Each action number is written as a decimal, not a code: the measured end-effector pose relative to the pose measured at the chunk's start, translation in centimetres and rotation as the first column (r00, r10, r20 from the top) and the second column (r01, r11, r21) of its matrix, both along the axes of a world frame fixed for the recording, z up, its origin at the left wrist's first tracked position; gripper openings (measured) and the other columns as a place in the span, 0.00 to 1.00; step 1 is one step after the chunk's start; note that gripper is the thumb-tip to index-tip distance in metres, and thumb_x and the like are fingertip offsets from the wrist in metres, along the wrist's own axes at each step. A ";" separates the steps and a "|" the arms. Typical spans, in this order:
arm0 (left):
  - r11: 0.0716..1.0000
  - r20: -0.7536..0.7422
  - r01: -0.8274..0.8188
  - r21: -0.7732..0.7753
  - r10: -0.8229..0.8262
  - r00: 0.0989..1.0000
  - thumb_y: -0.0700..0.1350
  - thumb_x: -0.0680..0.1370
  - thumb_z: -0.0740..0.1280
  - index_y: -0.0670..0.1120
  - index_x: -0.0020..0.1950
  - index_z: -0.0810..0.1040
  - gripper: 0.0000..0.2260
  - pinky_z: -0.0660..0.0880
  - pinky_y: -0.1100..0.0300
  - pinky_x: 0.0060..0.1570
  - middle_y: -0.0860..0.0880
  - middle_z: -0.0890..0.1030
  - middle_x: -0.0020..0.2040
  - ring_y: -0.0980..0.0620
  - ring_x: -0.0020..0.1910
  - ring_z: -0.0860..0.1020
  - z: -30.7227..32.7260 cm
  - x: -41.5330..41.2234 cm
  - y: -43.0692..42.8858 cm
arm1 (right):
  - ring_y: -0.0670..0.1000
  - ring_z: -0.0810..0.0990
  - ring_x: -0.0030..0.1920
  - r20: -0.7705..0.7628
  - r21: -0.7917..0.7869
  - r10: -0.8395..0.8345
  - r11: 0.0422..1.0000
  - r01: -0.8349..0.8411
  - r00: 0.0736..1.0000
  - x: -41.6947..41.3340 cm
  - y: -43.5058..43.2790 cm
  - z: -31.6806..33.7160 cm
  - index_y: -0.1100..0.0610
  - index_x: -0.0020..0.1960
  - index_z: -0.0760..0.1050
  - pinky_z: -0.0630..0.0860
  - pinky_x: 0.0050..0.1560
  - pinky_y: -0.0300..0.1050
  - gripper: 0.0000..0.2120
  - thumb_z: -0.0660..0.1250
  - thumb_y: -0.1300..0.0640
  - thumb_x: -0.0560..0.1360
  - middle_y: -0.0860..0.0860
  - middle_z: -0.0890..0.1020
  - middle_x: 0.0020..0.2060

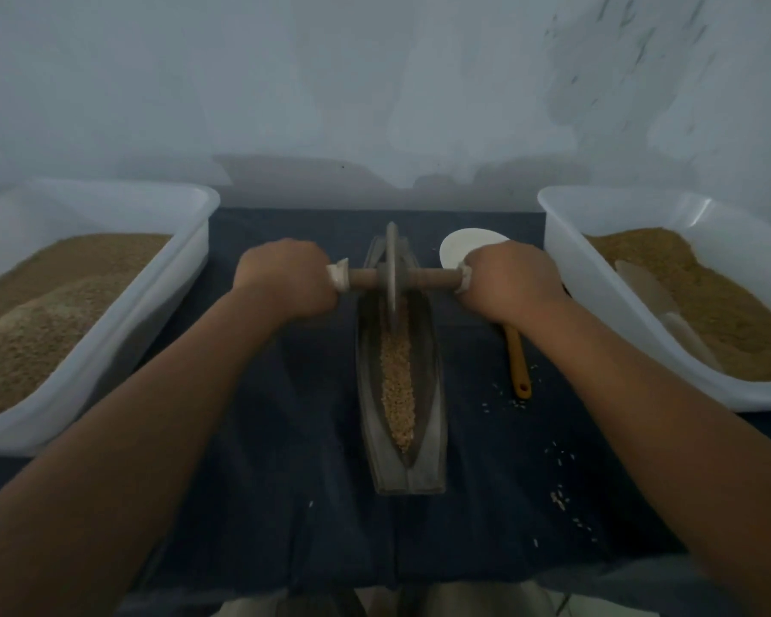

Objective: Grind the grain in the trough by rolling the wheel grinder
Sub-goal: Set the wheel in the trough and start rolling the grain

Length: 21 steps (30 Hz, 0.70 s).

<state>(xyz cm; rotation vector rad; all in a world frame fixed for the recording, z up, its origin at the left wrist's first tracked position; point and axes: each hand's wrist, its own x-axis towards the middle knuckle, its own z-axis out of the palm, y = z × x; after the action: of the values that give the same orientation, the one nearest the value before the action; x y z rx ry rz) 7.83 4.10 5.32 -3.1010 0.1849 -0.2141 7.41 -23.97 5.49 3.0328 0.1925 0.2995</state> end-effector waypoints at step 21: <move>0.982 -0.069 0.173 0.071 -0.168 0.983 0.58 0.71 0.67 0.52 0.36 0.74 0.11 0.71 0.57 0.38 0.54 0.76 0.35 0.49 0.36 0.76 1.0 -3.5 0.7 | 0.46 0.77 0.33 -0.163 0.014 0.070 0.998 -0.069 0.984 -3.5 -2.0 -1.3 0.46 0.36 0.74 0.74 0.34 0.46 0.13 0.63 0.42 0.76 0.45 0.78 0.33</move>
<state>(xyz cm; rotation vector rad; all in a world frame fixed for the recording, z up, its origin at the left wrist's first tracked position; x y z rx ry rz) 4.29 4.76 6.29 -3.0170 0.4513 -0.1096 3.87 -25.93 4.16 3.0629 0.3096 0.0558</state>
